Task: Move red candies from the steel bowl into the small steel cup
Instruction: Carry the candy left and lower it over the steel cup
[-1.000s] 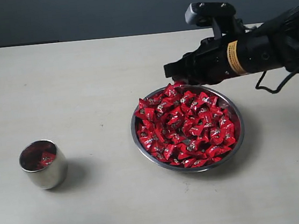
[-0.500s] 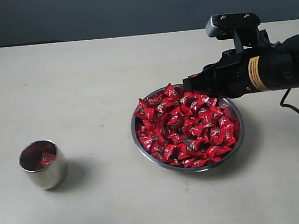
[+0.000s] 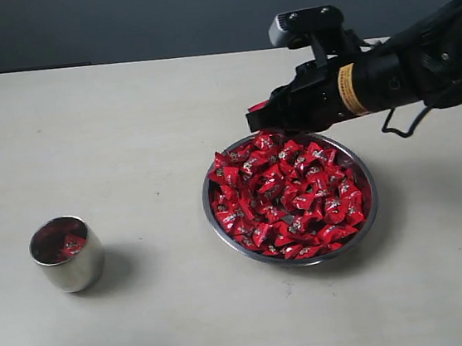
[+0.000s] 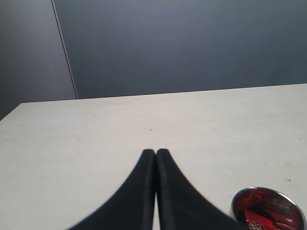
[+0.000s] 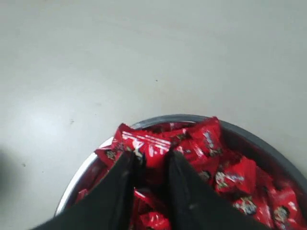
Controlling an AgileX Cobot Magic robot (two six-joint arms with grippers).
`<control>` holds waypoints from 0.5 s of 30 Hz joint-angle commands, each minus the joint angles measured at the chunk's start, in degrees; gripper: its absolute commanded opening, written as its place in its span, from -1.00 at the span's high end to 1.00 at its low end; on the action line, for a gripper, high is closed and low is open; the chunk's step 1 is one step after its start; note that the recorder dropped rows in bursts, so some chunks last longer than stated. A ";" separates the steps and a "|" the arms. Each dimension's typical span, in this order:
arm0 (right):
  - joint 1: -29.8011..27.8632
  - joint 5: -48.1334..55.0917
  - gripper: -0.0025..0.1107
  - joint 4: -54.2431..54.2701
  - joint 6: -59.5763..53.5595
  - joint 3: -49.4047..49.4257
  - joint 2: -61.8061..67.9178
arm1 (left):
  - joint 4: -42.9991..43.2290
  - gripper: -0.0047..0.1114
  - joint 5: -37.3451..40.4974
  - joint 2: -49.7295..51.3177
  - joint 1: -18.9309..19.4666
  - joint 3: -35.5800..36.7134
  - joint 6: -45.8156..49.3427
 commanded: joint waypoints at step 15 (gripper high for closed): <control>6.02 -24.01 0.60 6.75 -14.71 -21.49 19.68 | 0.06 0.91 -0.37 -0.26 0.03 0.22 -0.07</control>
